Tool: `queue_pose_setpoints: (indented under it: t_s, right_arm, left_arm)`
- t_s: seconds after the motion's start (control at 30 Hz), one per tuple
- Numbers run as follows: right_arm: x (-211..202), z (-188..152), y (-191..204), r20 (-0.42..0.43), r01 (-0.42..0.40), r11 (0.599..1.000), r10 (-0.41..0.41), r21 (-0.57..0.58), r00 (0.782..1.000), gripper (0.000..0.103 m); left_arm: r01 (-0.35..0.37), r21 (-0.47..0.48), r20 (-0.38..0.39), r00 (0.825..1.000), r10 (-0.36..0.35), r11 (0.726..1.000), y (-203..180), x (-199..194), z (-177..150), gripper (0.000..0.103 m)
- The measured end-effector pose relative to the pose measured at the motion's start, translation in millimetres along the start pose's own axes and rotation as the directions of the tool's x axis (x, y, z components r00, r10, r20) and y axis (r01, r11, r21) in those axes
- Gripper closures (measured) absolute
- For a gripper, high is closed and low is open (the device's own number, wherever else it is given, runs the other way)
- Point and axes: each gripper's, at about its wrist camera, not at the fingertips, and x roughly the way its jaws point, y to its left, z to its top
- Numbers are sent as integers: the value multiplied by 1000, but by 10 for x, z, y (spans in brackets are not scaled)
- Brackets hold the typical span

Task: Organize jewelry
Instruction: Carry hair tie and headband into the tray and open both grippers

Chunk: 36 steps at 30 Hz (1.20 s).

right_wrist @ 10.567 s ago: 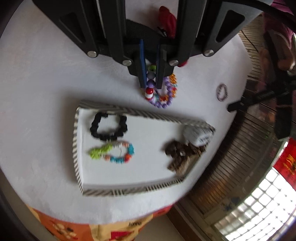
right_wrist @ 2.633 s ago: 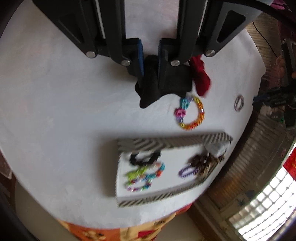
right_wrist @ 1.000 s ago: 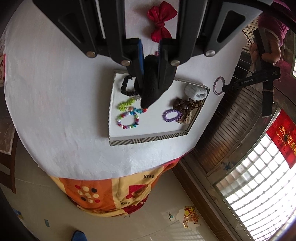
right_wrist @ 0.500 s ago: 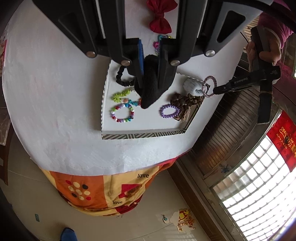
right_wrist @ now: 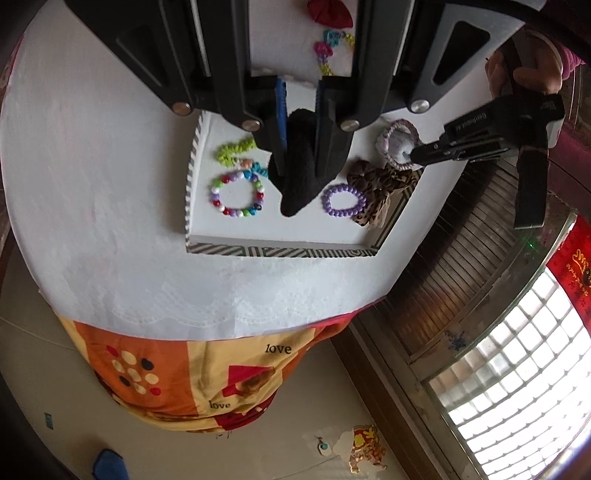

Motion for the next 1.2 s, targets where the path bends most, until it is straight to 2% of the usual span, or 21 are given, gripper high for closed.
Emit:
queue_pose_setpoints:
  t_s: [0.37,0.67,0.83,1.0,1.1,1.17,1.2]
  right_arm:
    - [578,313,-102,-13,0,999,0,38,1000,91]
    - [1204,445,-286,-82,-11,994,20,108,996,91]
    - [1448,439,-341,-121,22,994,-9,107,993,91]
    - [1639,421,-309,-151,70,996,-61,58,987,91]
    - [1684,417,-272,-152,93,995,-88,27,984,84]
    - [1692,412,-251,-154,105,994,-103,5,983,68]
    - [1695,401,-223,-155,112,994,-114,-17,981,66]
  left_arm:
    - [-5,0,-50,999,5,1000,-133,328,99,102]
    - [-35,3,-87,996,35,999,-134,561,101,102]
    - [-51,3,-102,993,51,999,-118,659,90,103]
    - [-57,1,-112,992,57,998,-116,731,102,102]
    - [-68,5,-107,992,68,998,-124,746,100,102]
    - [-76,4,-104,992,76,997,-119,756,99,102]
    - [-79,5,-102,992,79,997,-115,758,104,102]
